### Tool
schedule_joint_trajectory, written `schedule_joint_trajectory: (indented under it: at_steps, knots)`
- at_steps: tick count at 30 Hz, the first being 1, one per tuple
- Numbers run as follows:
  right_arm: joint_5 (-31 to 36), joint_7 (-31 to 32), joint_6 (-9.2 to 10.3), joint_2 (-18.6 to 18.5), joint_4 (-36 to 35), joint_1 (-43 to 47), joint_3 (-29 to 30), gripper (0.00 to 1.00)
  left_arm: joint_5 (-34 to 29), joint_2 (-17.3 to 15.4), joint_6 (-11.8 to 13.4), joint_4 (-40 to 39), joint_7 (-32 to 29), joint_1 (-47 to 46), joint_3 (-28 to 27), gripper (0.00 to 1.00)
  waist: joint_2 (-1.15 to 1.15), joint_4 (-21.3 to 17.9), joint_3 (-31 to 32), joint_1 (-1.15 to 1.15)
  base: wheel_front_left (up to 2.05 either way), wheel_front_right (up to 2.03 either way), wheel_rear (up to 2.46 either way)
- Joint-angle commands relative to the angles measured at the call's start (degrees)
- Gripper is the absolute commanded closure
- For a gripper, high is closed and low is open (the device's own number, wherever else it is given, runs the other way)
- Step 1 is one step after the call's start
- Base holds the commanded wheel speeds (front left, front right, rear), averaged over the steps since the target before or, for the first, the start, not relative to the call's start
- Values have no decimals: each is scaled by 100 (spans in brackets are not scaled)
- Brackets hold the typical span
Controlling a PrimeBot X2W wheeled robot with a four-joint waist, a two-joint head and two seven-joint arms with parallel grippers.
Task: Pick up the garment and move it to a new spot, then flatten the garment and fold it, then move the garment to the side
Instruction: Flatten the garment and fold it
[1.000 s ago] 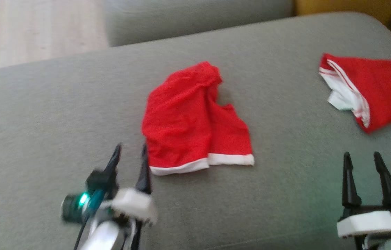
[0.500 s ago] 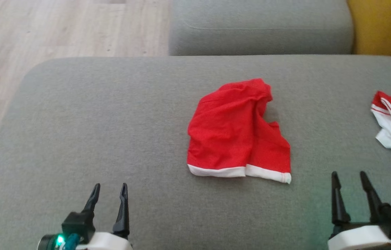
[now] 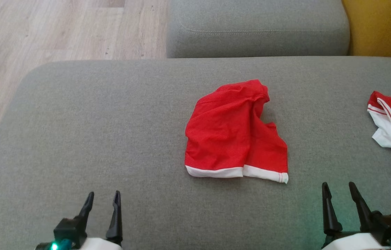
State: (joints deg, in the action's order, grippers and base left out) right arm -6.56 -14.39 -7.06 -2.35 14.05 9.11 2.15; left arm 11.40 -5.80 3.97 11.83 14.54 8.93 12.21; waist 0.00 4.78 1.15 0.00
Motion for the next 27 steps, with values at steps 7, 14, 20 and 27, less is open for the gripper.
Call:
schedule_joint_trajectory:
  at_steps: [7,14,20,27]
  knots:
    - [-235,-61,-43,-53,-70,-206,-127,0,-248,154,-192,-23,46,-257,-367,0,0,-32,-52,0,0,0,0]
    - [-417,836,-43,-53,120,-864,-527,0,-385,236,-532,549,-5,-904,112,0,0,-126,-336,0,0,0,0]
    - [-449,2370,-43,-53,332,-1558,-987,0,-389,270,-782,1451,-505,-1833,616,0,0,-181,-648,0,0,0,0]
    - [-203,3012,-43,-53,611,-1984,-1016,0,-192,288,-959,2067,-475,-2592,1085,0,0,-134,-1010,0,0,0,0]
